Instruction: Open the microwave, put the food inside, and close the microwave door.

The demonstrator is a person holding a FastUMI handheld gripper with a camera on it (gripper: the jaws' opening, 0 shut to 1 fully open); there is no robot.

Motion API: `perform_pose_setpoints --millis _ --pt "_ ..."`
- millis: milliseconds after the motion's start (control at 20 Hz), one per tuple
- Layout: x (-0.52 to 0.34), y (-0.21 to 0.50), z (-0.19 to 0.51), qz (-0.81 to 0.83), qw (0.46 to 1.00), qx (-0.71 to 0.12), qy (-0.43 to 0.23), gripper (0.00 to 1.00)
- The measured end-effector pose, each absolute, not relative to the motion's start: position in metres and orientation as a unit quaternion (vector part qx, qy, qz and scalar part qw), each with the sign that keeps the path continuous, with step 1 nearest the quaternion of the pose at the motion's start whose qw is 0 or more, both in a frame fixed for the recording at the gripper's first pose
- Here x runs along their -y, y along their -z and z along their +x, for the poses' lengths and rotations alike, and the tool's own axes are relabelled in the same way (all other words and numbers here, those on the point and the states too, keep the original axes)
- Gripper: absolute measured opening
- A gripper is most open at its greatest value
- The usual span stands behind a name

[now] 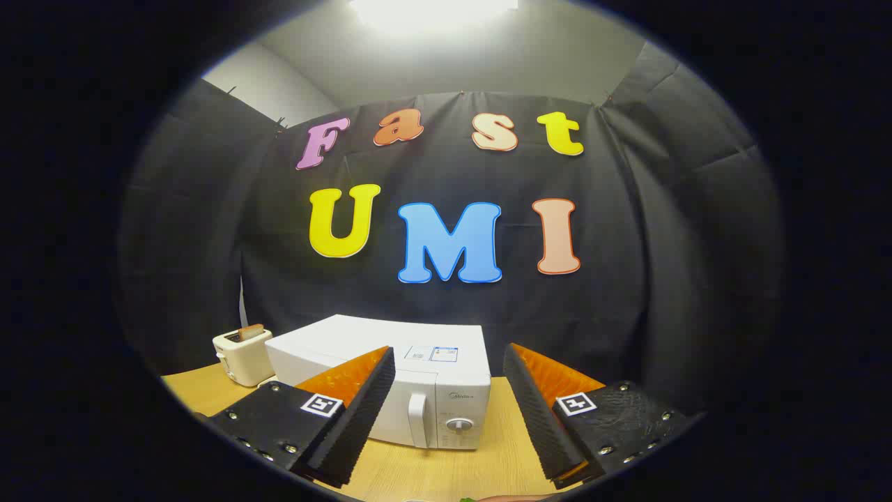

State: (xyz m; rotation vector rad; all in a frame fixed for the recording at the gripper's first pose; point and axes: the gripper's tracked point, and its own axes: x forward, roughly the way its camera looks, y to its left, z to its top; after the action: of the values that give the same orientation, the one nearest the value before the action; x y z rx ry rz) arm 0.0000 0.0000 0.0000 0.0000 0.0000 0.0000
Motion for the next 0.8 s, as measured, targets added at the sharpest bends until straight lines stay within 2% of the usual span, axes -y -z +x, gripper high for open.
perform_pose_setpoints --millis 400,800 --pt "-0.019 0.018 0.01 0.024 0.999 -0.002 -0.022 0.96" --pt "-0.024 0.056 0.029 0.021 1.0 -0.016 -0.003 0.96"
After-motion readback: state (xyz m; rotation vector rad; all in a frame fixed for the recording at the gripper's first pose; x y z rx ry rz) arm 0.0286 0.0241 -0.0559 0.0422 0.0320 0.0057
